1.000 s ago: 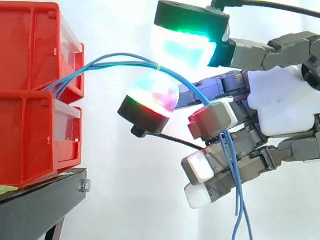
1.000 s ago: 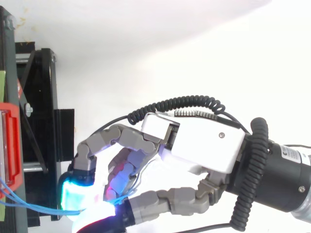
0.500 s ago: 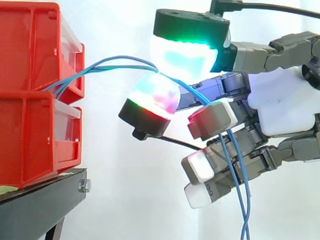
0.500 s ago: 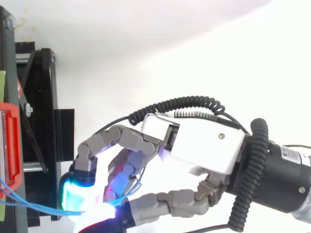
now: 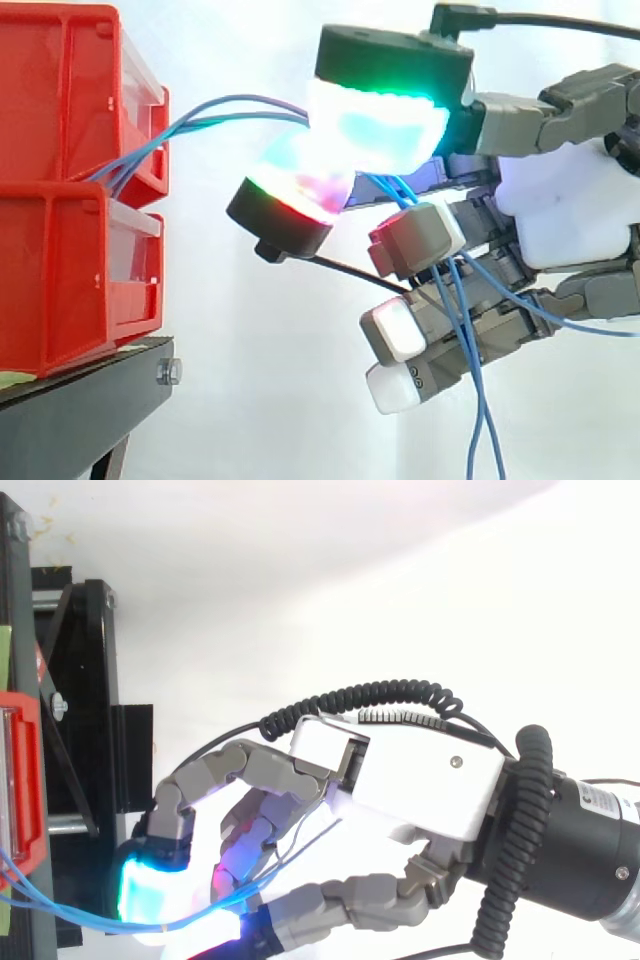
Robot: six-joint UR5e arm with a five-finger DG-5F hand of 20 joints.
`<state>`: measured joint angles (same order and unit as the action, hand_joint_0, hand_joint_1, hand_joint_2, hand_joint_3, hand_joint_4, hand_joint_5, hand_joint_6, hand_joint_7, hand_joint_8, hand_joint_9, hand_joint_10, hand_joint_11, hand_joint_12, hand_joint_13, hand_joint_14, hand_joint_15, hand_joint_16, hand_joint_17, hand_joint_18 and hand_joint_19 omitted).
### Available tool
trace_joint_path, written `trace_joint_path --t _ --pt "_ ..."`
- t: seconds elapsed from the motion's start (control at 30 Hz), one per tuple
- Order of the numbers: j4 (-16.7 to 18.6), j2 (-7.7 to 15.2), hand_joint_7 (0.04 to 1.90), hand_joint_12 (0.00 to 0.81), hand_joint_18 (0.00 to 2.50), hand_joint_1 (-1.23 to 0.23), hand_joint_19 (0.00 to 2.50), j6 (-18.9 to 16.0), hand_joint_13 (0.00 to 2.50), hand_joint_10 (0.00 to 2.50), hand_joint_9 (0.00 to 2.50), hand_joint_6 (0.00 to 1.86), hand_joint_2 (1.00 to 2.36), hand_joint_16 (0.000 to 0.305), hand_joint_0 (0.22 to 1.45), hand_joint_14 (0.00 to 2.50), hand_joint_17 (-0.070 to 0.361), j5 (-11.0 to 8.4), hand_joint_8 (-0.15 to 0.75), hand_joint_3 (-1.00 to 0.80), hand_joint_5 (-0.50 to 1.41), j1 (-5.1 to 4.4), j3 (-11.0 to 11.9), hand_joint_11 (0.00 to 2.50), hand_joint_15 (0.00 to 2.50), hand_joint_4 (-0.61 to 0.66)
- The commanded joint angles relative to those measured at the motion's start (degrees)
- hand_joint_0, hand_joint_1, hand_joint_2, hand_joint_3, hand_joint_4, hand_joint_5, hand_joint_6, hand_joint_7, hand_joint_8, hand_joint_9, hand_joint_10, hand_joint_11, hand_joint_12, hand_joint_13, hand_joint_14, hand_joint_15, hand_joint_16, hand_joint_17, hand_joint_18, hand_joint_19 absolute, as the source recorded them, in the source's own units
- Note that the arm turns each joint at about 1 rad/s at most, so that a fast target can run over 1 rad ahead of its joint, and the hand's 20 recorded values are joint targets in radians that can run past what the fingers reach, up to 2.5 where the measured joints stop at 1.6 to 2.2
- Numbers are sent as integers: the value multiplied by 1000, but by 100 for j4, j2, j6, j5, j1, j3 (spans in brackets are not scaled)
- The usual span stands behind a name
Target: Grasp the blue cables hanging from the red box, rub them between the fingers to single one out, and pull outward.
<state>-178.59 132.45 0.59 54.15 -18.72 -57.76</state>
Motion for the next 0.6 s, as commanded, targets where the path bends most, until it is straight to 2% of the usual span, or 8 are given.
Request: trace_joint_path --t 0.0,0.1,0.23,0.37,0.47,0.57 --pt "0 0 843 301 646 -877 400 3 933 20 1162 916 1000 35 692 28 78 -1 231 -500 -168 -9 11 1126 652 -27" --pt "0 0 871 303 639 -910 411 3 934 20 1153 912 1000 34 666 27 77 -1 229 -500 -167 -9 20 1124 648 8" --pt "0 0 859 320 647 -917 426 3 943 19 1161 913 1000 37 530 25 83 -10 253 -500 -165 -18 20 1112 656 38" --pt "-9 0 862 346 682 -914 425 -24 961 17 1170 908 1000 42 451 25 96 -10 275 -500 -162 -18 20 1092 647 62" --pt "-9 0 861 361 708 -860 422 -33 968 17 1187 903 1000 46 417 22 104 -10 297 -500 -160 -18 20 1087 643 52" --pt "-9 0 908 351 684 -701 465 -33 969 19 1201 894 1000 42 481 24 95 -10 272 -500 -157 -26 20 1063 649 20"
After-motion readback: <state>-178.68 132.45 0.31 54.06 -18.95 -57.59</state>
